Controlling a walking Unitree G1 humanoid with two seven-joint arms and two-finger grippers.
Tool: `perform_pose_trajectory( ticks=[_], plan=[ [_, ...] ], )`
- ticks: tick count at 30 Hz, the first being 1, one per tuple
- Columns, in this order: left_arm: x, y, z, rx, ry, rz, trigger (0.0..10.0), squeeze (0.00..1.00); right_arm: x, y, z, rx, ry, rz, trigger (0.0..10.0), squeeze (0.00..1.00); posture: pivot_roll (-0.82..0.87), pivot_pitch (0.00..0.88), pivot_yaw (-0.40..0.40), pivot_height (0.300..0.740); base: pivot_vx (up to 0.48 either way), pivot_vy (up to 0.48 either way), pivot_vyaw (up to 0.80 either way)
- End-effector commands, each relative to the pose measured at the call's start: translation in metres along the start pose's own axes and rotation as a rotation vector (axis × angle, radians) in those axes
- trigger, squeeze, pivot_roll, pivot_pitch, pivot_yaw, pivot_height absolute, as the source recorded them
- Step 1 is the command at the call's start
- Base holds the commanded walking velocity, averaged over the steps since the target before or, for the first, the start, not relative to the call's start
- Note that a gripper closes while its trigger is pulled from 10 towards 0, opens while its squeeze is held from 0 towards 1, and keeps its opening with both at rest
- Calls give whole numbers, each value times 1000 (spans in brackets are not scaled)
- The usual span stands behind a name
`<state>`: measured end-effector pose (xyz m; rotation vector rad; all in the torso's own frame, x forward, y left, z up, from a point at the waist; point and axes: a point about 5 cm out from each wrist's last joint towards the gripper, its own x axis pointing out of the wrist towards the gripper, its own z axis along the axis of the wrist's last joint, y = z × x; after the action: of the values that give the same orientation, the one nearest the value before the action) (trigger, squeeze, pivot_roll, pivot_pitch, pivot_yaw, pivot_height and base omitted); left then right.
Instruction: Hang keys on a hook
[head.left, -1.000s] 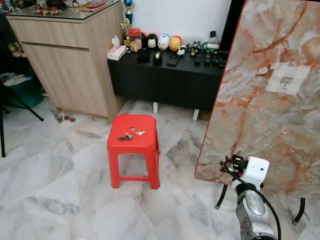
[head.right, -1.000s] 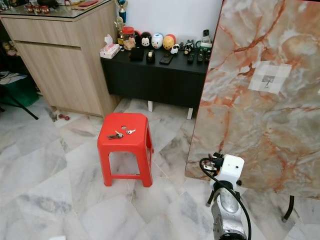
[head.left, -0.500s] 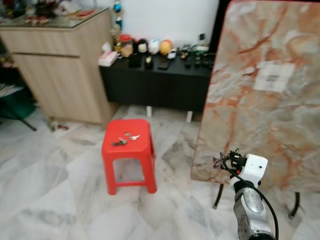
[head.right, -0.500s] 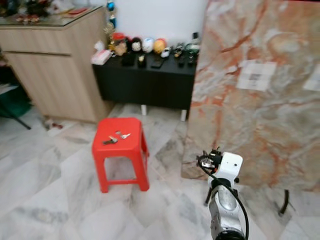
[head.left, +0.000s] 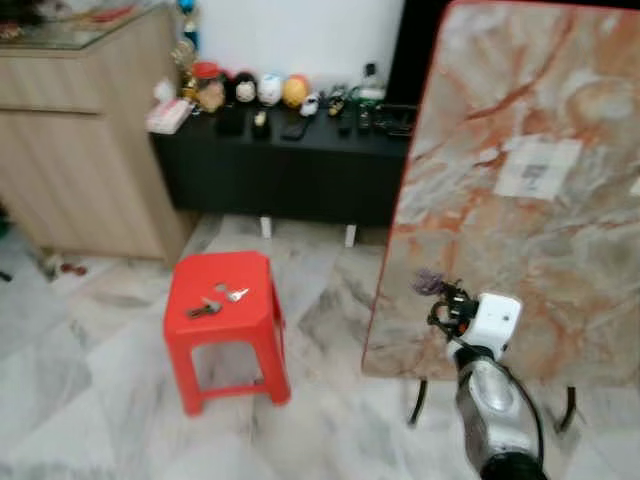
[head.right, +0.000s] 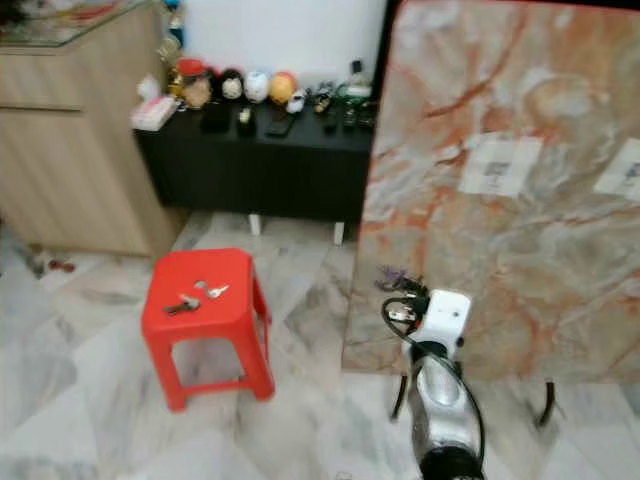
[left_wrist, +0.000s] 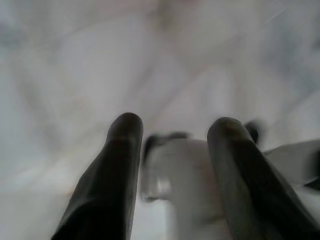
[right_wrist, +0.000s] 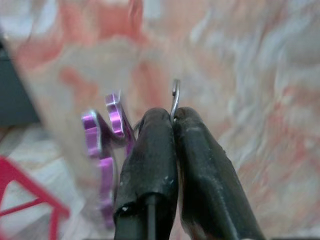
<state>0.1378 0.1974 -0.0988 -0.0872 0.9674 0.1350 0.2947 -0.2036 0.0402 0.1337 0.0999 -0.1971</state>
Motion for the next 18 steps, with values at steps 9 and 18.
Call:
perform_pose_trajectory(
  ticks=[9,18],
  plan=[
    [-6,20,-11,-4,30,45,10000,0,3,10,7,33,-33,-3,10000,0,137,0,-56,740,179,0,-665],
    [-6,22,-11,-3,34,52,10000,0,3,5,15,13,-85,-84,10000,0,136,0,-50,740,0,0,-66]
  ],
)
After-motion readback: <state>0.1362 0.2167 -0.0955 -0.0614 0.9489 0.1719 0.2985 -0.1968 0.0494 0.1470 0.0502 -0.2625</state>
